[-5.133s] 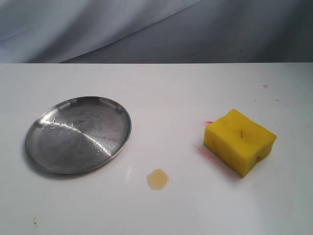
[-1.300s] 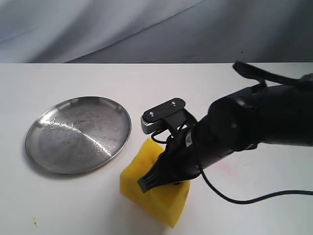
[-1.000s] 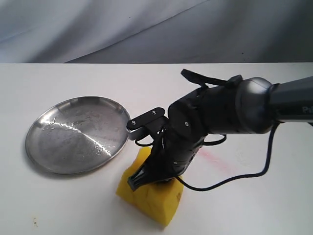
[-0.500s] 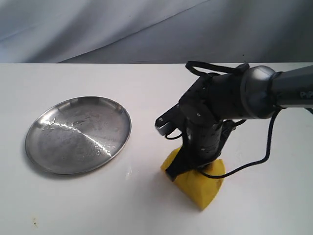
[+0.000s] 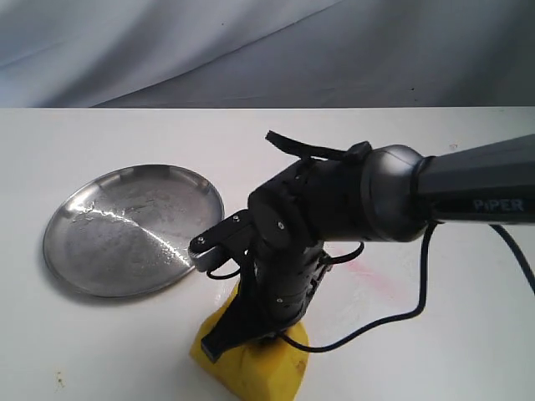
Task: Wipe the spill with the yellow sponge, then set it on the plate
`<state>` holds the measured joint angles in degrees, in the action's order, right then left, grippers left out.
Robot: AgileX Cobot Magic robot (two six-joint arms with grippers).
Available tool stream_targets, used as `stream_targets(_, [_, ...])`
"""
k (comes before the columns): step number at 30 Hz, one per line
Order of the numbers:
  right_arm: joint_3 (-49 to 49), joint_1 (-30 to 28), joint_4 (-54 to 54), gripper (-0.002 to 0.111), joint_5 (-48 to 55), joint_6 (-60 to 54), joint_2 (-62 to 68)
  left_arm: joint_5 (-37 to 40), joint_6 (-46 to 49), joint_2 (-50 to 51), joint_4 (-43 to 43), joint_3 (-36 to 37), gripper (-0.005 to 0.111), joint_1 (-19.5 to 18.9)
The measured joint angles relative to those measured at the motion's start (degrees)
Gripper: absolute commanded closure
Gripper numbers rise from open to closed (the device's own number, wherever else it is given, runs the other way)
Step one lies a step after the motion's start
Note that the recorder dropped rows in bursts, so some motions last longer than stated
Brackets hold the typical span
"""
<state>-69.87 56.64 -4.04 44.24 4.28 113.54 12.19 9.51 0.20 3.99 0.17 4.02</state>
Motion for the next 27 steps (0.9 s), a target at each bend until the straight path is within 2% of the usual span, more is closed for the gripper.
stream_targets(7, [-7.45, -6.65, 1.46, 0.108, 3.14, 4.37, 4.31, 0.00, 0.00, 0.00, 0.00, 0.00, 0.107, 0.00])
stream_targets(17, [-8.50, -17.62, 13.37, 0.108, 9.17, 9.46, 5.27, 0.00, 0.00, 0.00, 0.00, 0.00, 0.107, 0.00])
stream_targets(21, [-6.02, -18.74, 19.82, 0.108, 10.88, 12.00, 4.54, 0.00, 0.00, 0.00, 0.00, 0.00, 0.107, 0.00])
stream_targets(27, [0.01, -17.16, 21.60, 0.108, 8.55, 12.67, 1.42, 0.00, 0.00, 0.00, 0.00, 0.00, 0.107, 0.00])
